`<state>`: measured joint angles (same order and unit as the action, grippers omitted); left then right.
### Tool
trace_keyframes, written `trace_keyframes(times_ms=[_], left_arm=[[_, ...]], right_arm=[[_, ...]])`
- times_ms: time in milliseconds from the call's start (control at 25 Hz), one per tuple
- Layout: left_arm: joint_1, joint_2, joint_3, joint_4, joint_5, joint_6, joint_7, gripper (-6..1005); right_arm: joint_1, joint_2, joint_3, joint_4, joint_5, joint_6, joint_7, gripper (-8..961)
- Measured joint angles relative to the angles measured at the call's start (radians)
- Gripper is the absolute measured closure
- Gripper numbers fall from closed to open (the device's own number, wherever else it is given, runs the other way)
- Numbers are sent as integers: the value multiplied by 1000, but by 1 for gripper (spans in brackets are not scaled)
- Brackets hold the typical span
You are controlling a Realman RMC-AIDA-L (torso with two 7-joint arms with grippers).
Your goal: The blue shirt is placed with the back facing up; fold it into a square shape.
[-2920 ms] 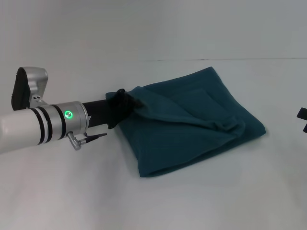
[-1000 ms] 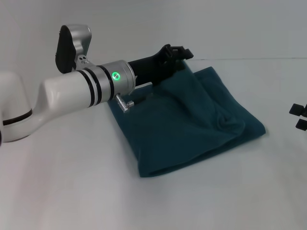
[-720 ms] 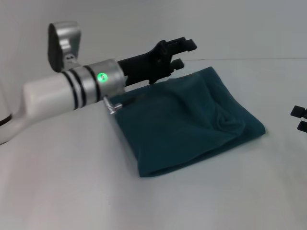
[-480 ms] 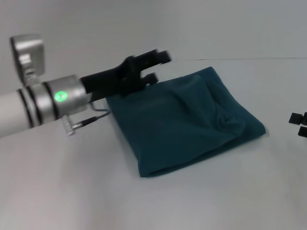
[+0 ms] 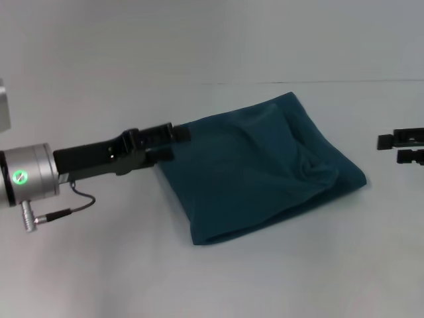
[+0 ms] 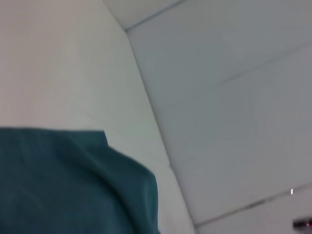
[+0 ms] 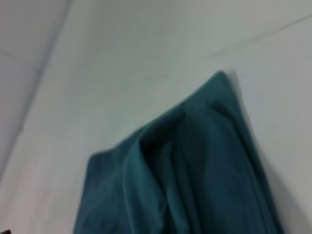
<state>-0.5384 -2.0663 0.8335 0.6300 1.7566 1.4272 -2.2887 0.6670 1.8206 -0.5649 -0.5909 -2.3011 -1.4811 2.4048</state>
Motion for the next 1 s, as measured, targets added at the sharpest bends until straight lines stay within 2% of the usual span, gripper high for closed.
trace_keyframes(times_ms=[120,200,320,600,680,800,920,1000], left_arm=[[5,-2,-6,10,42,32,21,138],[7,-2,-8,13,54,39,30,138],[23,-12,-8,61,120,73,141,138],[95,-64,-12,184,162,134,494,139],[104,-77,-38,201,155,134,515,139],[99,-81,-68,200,151,134,507,139],[96,-84,-71,197,147,125,491,138],[96,-86,-74,196,134,117,487,138]], right_arm=[[83,2,-35,-3,-98,13,58,211],[126,11,-42,-4,-151,33,86,213],[170,28,-45,-5,-195,61,109,216],[206,42,-97,-6,-201,86,134,223],[211,45,-120,-7,-202,92,141,225],[222,55,-156,-6,-202,133,160,228],[233,75,-166,6,-203,194,165,230],[237,98,-171,9,-202,241,164,232]])
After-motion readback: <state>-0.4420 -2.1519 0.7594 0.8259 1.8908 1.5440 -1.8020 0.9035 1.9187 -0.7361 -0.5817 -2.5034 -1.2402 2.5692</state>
